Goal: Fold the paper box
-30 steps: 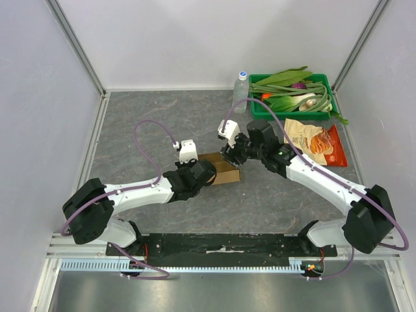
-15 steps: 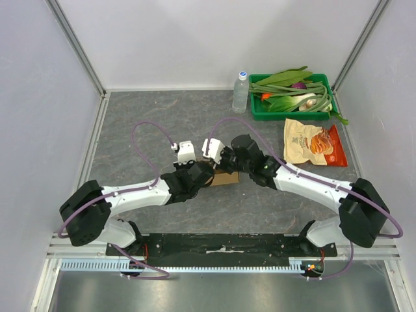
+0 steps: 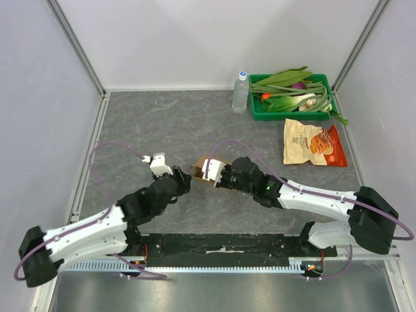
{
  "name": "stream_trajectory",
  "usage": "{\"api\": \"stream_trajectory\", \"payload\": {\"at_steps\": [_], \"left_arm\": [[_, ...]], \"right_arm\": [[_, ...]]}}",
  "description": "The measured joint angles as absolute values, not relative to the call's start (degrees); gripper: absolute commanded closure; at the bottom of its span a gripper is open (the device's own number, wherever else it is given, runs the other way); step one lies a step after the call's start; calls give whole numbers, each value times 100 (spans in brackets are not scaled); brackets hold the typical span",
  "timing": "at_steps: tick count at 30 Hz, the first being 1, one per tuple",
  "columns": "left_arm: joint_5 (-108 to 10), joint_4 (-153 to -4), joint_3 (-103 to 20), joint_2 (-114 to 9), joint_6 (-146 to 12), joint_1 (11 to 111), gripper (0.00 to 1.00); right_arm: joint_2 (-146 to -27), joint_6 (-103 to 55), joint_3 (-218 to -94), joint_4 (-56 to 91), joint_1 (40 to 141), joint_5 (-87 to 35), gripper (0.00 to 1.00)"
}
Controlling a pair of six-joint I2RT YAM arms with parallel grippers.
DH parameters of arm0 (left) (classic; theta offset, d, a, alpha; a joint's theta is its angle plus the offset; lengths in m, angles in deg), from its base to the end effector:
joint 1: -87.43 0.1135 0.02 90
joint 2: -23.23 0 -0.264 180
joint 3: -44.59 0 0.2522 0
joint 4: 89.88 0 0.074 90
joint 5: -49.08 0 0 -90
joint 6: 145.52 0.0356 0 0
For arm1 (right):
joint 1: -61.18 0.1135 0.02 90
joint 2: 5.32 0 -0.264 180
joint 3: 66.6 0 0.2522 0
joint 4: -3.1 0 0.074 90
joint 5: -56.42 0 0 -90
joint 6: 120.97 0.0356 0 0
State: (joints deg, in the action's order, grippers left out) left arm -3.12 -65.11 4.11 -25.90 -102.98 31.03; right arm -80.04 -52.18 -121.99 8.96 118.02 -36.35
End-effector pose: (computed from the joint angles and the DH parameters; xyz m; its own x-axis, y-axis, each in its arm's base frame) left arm 0.1188 -0.1394 0.2190 -0.4824 -0.3260 -0.8130 0.0290 0.9217 -0.3867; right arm 0.1587 0.2398 0.2381 0.0768 -0.5431 -0.8362 -0.8415 0.4146 -0.3466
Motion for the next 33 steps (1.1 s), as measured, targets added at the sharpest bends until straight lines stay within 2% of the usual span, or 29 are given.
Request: {"api": "stream_trajectory", "payload": {"at_steps": [2,3,5,7,9,11,13,14,15,17,20,24,28,33], "left_arm": [[-570,-6315,475,-1855,-10257,3099,42],[-719,-6194,464,-1488,-10220,3099,41],[-1033,-5928,352,-876,-10128,3099,39],[-1224,-5749,160,-769,-10073,3099,38],[-1440,-5523,-249,-1027,-10036,3114,39],[-1613,-5451,-675,-1488,-9999,3173,40],[-1892,-5462,-1167,-2137,-9938,3374,41],[-2161,-5576,-1355,-2443,-9900,3601,45],[-2476,-5729,-1471,-2727,-9879,3912,54],[-3322,-6116,-1519,-3348,-9885,4648,60],[-4395,-6575,-1563,-4408,-9892,5450,61],[-5247,-6942,-1455,-5317,-9868,5586,62],[-5567,-7316,-957,-5365,-9863,5547,62],[-5591,-7615,-369,-5361,-9857,5544,62]], "right_arm": [[-7982,-5203,-12148,898,11911,-3722,81],[-7982,-5189,-12146,903,11964,-3759,73],[-7982,-5128,-12146,920,12086,-3827,66],[-7982,-4999,-12146,964,12195,-3864,54],[-7982,-4768,-12142,1054,12268,-3866,40],[-7945,-4405,-12098,1132,12318,-3864,32],[-7831,-3976,-12009,1220,12320,-3864,29],[-7757,-3723,-11960,1268,12320,-3866,27],[-7691,-3504,-11921,1294,12318,-3868,26],[-7530,-2951,-11832,1327,12313,-3860,23],[-7149,-2136,-11707,1434,12268,-3838,20],[-6277,-728,-11582,1537,11802,-3576,21],[-5879,496,-11574,1430,10696,-2815,28],[-6697,1151,-11552,1239,9830,-1718,46]]}}
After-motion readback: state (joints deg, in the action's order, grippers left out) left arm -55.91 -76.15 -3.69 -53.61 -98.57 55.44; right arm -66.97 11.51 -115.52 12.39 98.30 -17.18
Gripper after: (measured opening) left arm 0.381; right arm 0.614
